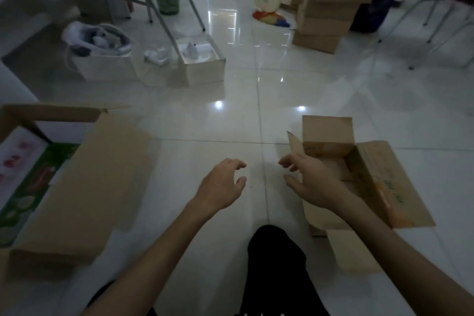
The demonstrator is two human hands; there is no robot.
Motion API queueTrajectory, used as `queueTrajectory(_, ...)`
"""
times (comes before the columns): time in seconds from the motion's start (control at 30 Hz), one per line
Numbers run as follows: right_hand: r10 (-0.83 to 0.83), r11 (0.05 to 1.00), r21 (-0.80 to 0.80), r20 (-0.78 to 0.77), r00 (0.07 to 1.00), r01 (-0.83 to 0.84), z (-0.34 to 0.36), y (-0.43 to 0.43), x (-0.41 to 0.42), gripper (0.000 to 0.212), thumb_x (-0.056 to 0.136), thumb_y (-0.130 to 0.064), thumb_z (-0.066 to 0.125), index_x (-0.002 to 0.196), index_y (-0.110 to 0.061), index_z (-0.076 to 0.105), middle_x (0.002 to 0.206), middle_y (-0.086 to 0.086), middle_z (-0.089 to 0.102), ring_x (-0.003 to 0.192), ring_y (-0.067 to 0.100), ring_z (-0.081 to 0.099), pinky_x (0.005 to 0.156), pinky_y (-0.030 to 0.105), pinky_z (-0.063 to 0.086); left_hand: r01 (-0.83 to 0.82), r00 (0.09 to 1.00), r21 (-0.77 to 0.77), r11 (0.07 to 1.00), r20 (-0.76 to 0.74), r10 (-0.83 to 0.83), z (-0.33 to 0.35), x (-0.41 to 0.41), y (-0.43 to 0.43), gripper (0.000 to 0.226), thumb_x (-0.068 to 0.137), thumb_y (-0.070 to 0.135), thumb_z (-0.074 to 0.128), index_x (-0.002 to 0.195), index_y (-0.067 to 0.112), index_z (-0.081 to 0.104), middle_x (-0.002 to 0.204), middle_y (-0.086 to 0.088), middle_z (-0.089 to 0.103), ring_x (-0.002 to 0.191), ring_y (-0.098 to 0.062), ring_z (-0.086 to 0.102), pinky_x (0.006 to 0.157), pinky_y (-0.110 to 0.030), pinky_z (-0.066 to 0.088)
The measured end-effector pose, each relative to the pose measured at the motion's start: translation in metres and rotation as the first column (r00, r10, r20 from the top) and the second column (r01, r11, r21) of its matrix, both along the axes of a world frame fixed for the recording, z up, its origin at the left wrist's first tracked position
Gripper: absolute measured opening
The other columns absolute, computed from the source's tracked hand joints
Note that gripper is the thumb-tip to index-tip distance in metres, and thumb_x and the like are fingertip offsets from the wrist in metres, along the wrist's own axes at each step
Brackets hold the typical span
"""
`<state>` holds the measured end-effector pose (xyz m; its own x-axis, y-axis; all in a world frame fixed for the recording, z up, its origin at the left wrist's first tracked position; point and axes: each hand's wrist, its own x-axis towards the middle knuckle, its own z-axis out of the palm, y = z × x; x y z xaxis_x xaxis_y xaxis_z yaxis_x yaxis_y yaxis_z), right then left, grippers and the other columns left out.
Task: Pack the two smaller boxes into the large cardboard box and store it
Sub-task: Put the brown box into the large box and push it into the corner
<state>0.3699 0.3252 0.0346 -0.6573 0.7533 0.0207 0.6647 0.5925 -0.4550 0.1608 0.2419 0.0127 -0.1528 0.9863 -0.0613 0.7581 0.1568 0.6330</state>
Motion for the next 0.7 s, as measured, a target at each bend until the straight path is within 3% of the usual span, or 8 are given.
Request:
queueTrajectory(0.1, -0.094, 0.995, -0.028, -0.025, 0.995, 0.094, -0.009, 0.019, 0.042, 0.026, 0.088, -0.022, 0.059, 0.114, -0.018, 0.057, 0.111, -0.003, 0.06, 0.093, 0.012, 0.057, 0.078, 0.031, 0.051, 0.057, 0.998, -0.053, 0.997, 0.027, -0.055, -0.012, 0.035, 0.022, 0.036, 0.09, 0.026, 0.054, 0.124, 0.017, 0.054, 0.124, -0.004, 0.059, 0.111, -0.019, 0.057, 0.094, -0.038, 0.049)
queueTrajectory(0.23, -0.195, 0.98, -0.057, -0.032, 0.98, 0.193, -0.026, 0.045, 0.095, 0.022, 0.087, -0.017, 0.062, 0.108, -0.011, 0.06, 0.106, 0.004, 0.062, 0.09, 0.018, 0.059, 0.076, 0.03, 0.05, 0.116, 0.993, -0.123, 0.986, 0.045, -0.111, -0.032, 0.079, 0.051, 0.039, 0.09, 0.025, 0.053, 0.128, 0.015, 0.051, 0.128, -0.005, 0.056, 0.112, -0.019, 0.056, 0.095, -0.037, 0.049)
queueTrajectory(0.4, -0.369, 0.924, -0.098, 0.016, 0.929, 0.369, -0.057, 0.082, 0.156, 0.025, 0.082, -0.014, 0.064, 0.107, -0.011, 0.06, 0.105, 0.006, 0.065, 0.093, 0.022, 0.062, 0.083, 0.043, 0.053, 0.155, 0.987, -0.211, 0.965, 0.075, -0.142, -0.06, 0.121, 0.089, 0.047, 0.09, 0.022, 0.052, 0.135, 0.012, 0.041, 0.138, -0.009, 0.046, 0.12, -0.024, 0.05, 0.1, -0.038, 0.044)
queueTrajectory(0.53, -0.504, 0.846, -0.147, 0.094, 0.858, 0.513, -0.085, 0.119, 0.201, 0.022, 0.083, -0.012, 0.06, 0.105, -0.009, 0.06, 0.102, 0.009, 0.064, 0.095, 0.027, 0.06, 0.081, 0.037, 0.049, 0.142, 0.985, -0.266, 0.954, 0.131, -0.11, -0.082, 0.149, 0.116, 0.06, 0.091, 0.023, 0.052, 0.143, 0.01, 0.026, 0.145, -0.011, 0.034, 0.132, -0.026, 0.037, 0.108, -0.037, 0.035)
queueTrajectory(0.7, -0.637, 0.718, -0.167, 0.235, 0.735, 0.676, -0.118, 0.164, 0.253, 0.045, 0.087, -0.026, 0.058, 0.128, -0.011, 0.048, 0.131, 0.016, 0.052, 0.113, 0.032, 0.053, 0.094, 0.045, 0.047, 0.013, 0.985, -0.289, 0.957, 0.169, 0.038, -0.117, 0.167, 0.146, 0.07, 0.081, 0.016, 0.053, 0.142, 0.013, 0.019, 0.139, -0.015, 0.036, 0.125, -0.031, 0.041, 0.101, -0.042, 0.042)
